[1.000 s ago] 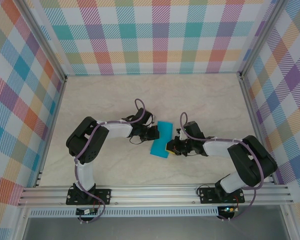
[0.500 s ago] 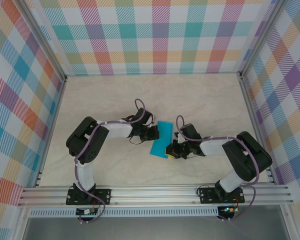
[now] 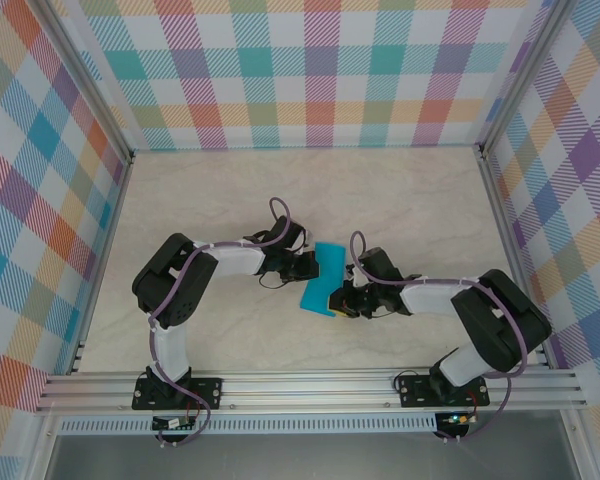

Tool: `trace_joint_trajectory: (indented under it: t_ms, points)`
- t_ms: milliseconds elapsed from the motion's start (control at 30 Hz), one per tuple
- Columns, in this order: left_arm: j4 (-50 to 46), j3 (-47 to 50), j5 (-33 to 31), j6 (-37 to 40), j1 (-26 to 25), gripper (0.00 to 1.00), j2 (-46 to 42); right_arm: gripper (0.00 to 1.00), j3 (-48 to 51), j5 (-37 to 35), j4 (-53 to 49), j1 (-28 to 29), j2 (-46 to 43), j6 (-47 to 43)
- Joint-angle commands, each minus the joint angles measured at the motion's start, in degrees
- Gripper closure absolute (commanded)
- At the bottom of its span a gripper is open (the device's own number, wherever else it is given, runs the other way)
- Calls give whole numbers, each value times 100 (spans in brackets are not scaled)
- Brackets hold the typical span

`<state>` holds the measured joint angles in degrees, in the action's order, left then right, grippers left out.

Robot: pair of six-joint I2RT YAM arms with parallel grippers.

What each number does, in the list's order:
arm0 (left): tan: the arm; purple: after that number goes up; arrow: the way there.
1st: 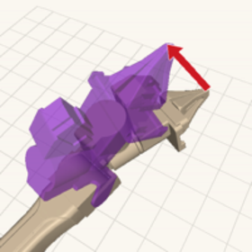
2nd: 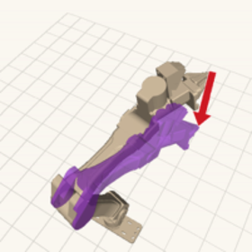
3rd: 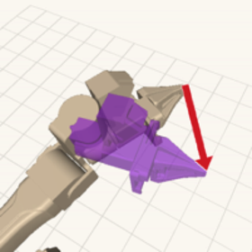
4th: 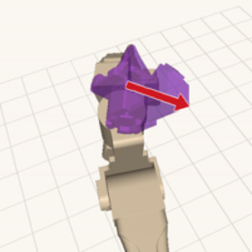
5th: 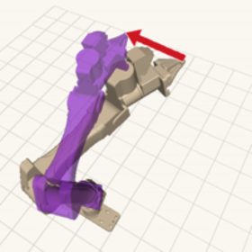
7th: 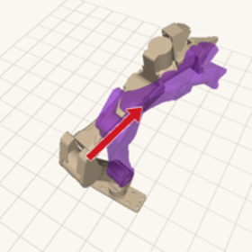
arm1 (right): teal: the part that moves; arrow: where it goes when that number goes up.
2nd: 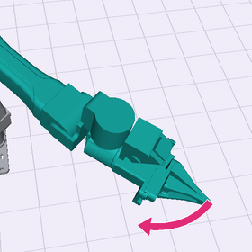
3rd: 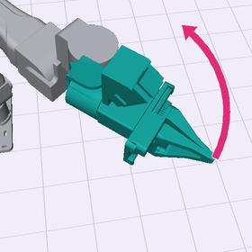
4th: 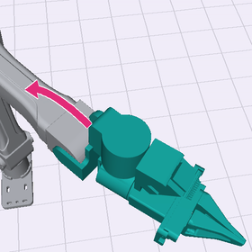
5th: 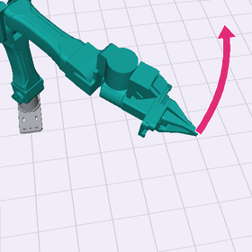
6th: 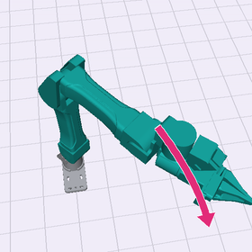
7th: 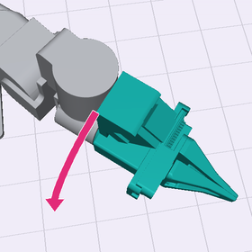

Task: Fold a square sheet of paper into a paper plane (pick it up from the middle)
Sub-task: Fold the square sheet of paper in half at the center of the table.

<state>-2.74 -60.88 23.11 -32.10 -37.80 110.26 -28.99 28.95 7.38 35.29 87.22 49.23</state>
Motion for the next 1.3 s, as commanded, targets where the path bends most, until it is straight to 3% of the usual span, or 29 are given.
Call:
trace_joint_trajectory:
  t_ms: [0,367,667,867,1000,1267]
  points:
    - [-457,278,-228,104,-69,100,268,89,69,-132,-342,97,167,-312]
    - [-452,305,-208,109,-69,100,251,88,101,27,-55,101,-171,-300]
    - [-454,296,-209,116,-69,100,266,88,172,-221,-172,103,363,-415]
    - [-521,281,-251,171,-69,100,250,88,-102,-498,-758,80,-240,-562]
    - [-509,280,-245,176,-69,100,282,87,-468,-496,-750,-226,-419,-570]
    - [-509,286,-220,183,-69,100,312,88,-843,45,49,-811,319,-529]
